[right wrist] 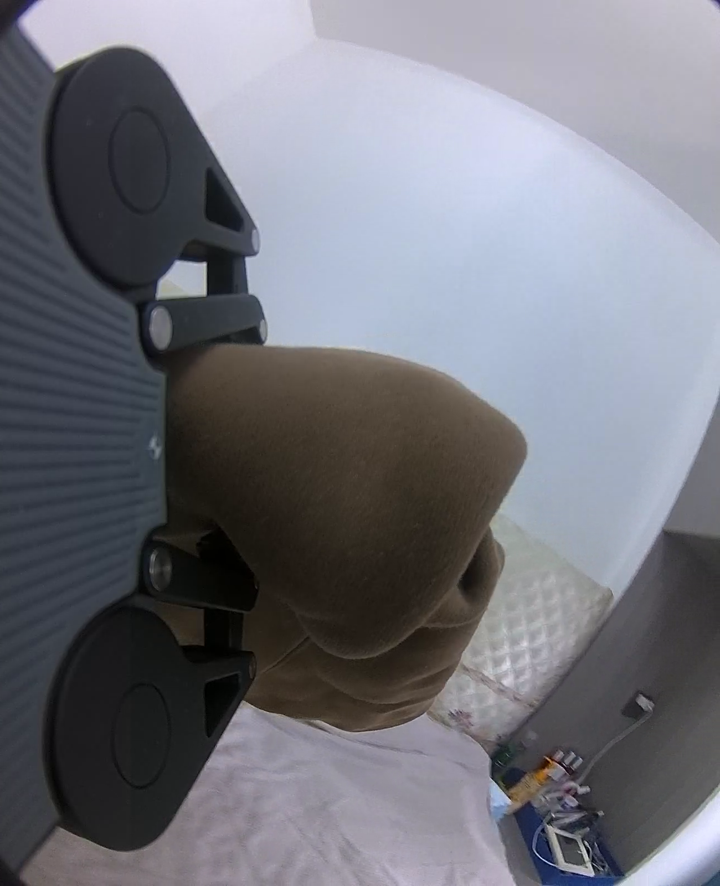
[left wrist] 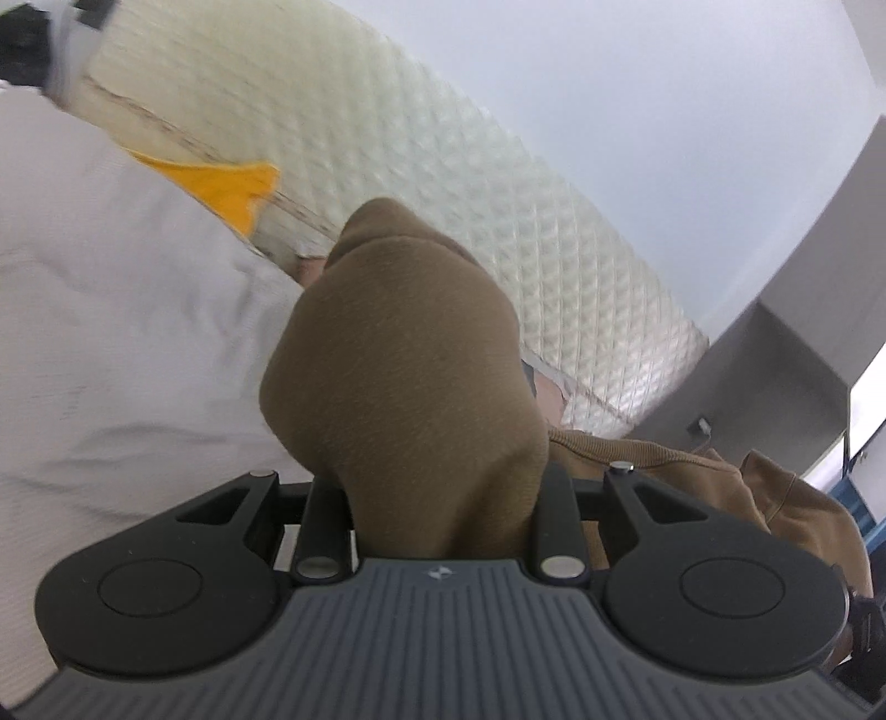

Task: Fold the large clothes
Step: 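Lift and carry the held hoodie bundle with both tools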

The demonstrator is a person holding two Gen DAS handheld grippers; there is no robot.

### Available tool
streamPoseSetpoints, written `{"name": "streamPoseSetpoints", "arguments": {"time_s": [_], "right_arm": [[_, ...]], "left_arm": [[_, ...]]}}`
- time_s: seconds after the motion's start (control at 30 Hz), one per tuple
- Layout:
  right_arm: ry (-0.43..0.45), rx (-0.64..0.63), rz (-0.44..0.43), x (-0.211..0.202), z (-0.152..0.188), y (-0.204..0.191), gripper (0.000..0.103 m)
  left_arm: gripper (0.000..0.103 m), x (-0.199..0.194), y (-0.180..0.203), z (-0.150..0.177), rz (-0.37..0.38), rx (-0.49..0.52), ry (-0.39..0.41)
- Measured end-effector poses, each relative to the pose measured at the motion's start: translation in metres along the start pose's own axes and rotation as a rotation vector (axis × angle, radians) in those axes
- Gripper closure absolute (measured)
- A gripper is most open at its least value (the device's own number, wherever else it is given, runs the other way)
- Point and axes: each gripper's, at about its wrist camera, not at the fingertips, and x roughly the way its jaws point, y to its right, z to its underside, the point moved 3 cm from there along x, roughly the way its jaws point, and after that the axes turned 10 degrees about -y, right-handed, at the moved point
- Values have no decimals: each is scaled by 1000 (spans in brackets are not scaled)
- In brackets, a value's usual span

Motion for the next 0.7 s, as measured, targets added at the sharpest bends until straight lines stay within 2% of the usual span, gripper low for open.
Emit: {"name": "streamPoseSetpoints", "arguments": {"time_s": [0.23, 0.4, 0.5, 0.57, 0.7], "right_arm": [[26, 38, 87, 46, -32, 88, 49], [-10, 51, 174, 69, -17, 162, 49], [-26, 96, 206, 72, 5, 202, 49], [-22, 139, 191, 64, 21, 227, 49], [-27, 173, 168, 42, 54, 257, 48]], "left_arm": [[71, 155, 16, -10, 22, 54, -75], [72, 240, -10, 27, 2, 30, -127], [71, 271, -31, 48, 3, 68, -122], [71, 282, -43, 60, 2, 81, -138], [68, 281, -75, 91, 4, 122, -172]]}}
